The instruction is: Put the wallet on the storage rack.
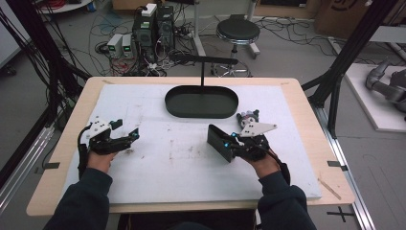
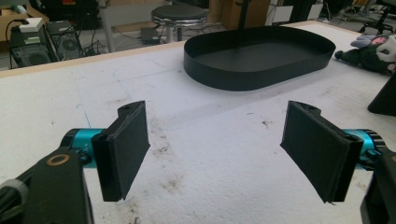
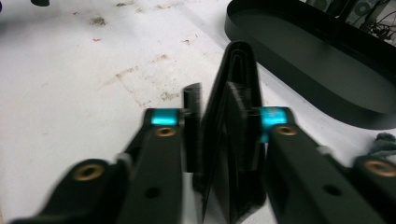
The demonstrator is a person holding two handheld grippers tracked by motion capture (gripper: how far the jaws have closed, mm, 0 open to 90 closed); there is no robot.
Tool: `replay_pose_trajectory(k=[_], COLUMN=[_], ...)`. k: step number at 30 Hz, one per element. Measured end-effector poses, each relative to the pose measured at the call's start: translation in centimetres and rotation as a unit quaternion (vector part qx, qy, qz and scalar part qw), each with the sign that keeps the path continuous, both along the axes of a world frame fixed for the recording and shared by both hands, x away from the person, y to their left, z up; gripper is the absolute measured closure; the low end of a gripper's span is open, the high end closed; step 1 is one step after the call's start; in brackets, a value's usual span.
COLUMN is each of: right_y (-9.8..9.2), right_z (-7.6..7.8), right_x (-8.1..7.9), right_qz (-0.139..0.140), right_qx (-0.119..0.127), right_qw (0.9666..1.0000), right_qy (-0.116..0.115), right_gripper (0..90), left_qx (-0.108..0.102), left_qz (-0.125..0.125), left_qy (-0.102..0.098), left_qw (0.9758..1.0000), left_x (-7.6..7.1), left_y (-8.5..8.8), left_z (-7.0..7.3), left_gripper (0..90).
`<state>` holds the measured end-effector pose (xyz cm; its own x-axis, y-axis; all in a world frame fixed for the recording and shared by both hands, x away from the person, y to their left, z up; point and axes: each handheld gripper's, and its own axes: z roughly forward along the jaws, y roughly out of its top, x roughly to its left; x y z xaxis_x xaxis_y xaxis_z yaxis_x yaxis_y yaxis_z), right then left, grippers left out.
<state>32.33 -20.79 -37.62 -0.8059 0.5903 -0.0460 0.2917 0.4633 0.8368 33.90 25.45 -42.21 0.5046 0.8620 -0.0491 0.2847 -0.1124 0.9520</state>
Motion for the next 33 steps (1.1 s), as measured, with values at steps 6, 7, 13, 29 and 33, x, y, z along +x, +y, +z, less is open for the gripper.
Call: replay_pose_trajectory(k=[6,7,13,29,33], right_y=[-0.1,-0.2,-0.2,0.7,0.4], right_z=[-0.2,-0.3,-0.7,-2.7,-2.1], right_x=[0.2,0.2,0.5,1.8,1.7], right_qz=[-0.038,-0.044,-0.052,-0.041,-0.043], right_qx=[-0.006,-0.010,-0.011,0.002,0.002], right_qw=[0.9989,0.9987,0.9984,0.9980,0.9985], right_qy=[-0.026,-0.023,-0.022,0.047,0.033], right_gripper=[36.8,36.8,30.4,65.0,77.1], left_qx=[0.000,-0.001,0.000,0.002,0.001], left_qz=[-0.001,0.000,0.000,-0.003,-0.002], left_qy=[0.000,0.000,0.001,0.002,0.002], left_qw=[1.0000,1.0000,1.0000,1.0000,1.0000], left_x=[0.0,0.0,0.0,0.1,0.1], left_y=[0.0,0.0,0.0,-0.1,-0.1], left_z=[0.0,0.0,0.0,-0.1,-0.1], left_gripper=[22.7,22.7,22.7,22.8,22.9])
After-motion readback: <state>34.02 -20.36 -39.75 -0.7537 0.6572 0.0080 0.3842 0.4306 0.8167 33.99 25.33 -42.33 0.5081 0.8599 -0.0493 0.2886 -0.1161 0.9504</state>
